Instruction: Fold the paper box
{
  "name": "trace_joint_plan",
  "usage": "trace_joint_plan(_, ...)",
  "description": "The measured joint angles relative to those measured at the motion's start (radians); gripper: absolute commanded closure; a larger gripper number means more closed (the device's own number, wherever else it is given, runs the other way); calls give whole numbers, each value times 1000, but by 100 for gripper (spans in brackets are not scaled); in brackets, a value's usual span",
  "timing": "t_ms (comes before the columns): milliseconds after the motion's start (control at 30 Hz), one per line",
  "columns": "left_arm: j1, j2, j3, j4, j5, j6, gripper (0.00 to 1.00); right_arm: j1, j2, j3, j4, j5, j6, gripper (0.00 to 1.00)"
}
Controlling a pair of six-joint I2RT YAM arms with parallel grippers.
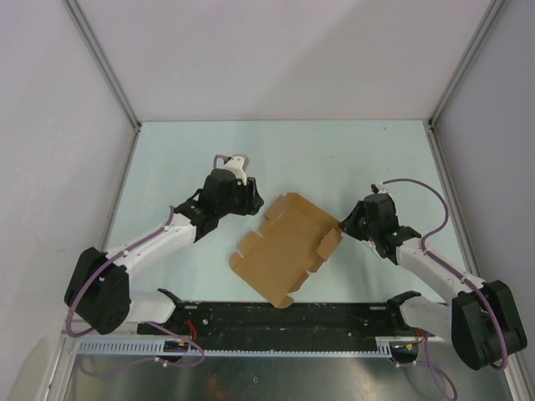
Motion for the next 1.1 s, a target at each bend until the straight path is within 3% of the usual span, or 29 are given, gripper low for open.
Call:
trace_joint_plan(400,0,-129,-90,19,-20,-24,49,209,-79,0,-1,216,-122,100)
trace_joint_plan(733,6,-136,-160,62,-47,-35,51,345,-170,-2,-3,383,-178,100)
trace_joint_plan(1100,12,-229,-250,124,-69,-51,53,365,-273,-2,-18,441,-312,100)
